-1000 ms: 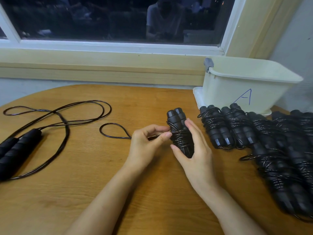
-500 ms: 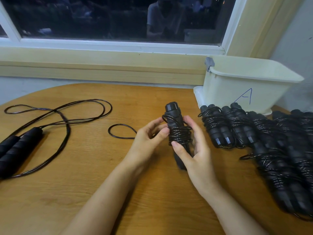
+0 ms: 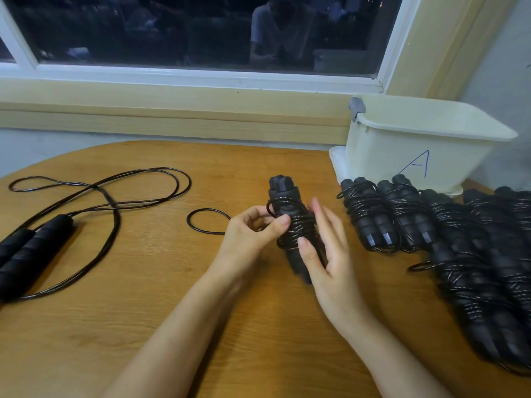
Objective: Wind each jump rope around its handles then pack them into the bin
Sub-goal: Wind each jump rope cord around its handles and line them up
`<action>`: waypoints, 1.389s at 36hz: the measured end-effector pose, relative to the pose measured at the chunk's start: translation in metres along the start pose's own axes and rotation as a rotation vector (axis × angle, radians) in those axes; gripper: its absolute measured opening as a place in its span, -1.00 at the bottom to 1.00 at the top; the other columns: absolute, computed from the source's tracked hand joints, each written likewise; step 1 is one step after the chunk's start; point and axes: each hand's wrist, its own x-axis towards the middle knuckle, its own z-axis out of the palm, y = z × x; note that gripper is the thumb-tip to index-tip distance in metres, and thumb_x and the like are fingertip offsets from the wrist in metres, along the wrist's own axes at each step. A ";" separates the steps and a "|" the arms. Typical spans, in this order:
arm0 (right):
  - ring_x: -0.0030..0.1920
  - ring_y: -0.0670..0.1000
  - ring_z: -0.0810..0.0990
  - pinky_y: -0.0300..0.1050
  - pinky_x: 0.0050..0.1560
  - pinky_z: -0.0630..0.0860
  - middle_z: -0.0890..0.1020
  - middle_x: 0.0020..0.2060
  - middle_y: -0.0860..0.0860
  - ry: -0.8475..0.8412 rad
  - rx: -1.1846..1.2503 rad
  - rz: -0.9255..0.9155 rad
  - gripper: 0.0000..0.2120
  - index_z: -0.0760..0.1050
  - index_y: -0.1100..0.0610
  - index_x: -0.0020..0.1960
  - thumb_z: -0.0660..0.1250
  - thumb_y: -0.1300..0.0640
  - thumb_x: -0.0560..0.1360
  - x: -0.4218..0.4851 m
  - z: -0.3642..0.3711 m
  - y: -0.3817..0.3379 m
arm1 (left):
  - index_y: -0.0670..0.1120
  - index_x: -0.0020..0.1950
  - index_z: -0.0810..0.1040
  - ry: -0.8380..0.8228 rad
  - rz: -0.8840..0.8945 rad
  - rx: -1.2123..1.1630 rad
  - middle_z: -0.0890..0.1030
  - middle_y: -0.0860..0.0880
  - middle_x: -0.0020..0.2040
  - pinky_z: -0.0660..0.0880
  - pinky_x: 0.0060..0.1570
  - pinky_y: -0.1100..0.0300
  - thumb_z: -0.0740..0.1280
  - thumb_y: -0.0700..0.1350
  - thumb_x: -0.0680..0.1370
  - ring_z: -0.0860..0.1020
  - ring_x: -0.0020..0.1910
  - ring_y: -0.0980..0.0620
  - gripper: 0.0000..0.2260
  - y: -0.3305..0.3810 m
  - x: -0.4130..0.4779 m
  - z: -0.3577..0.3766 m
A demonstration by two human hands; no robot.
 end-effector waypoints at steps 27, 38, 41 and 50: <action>0.37 -0.34 0.37 -0.41 0.28 0.35 0.43 0.25 -0.52 -0.131 0.280 0.193 -0.15 -0.01 -0.20 0.53 0.41 -0.04 0.41 0.003 -0.005 0.005 | -0.20 -0.02 0.62 0.132 0.010 0.060 0.69 -0.04 -0.21 0.52 -0.17 0.39 0.47 -0.03 0.29 0.65 -0.22 0.17 -0.65 0.008 -0.001 -0.001; 0.39 -0.22 0.37 -0.26 0.38 0.35 0.42 0.37 -0.14 -0.003 0.098 0.104 -0.34 0.29 -0.09 0.45 0.42 -0.19 0.42 0.004 -0.008 0.000 | -0.15 -0.11 0.62 0.178 0.014 0.017 0.68 0.00 -0.26 0.53 -0.15 0.38 0.50 -0.03 0.25 0.63 -0.24 0.17 -0.71 0.008 0.000 -0.001; 0.38 -0.22 0.38 -0.37 0.33 0.33 0.39 0.34 -0.28 0.068 0.014 0.025 -0.29 0.23 -0.07 0.51 0.41 -0.12 0.44 0.003 -0.006 0.000 | -0.16 -0.13 0.61 0.188 0.035 0.010 0.67 0.04 -0.30 0.53 -0.17 0.38 0.50 -0.05 0.25 0.63 -0.26 0.19 -0.72 0.009 -0.001 0.001; 0.47 0.02 0.35 -0.45 0.30 0.27 0.35 0.50 0.07 0.031 -0.396 -0.106 -0.32 0.11 -0.06 0.59 0.17 -0.27 0.56 -0.003 0.000 0.003 | -0.22 -0.10 0.63 0.258 0.095 0.068 0.67 -0.09 -0.26 0.58 -0.08 0.23 0.53 -0.01 0.22 0.64 -0.25 0.10 -0.62 0.009 -0.005 0.005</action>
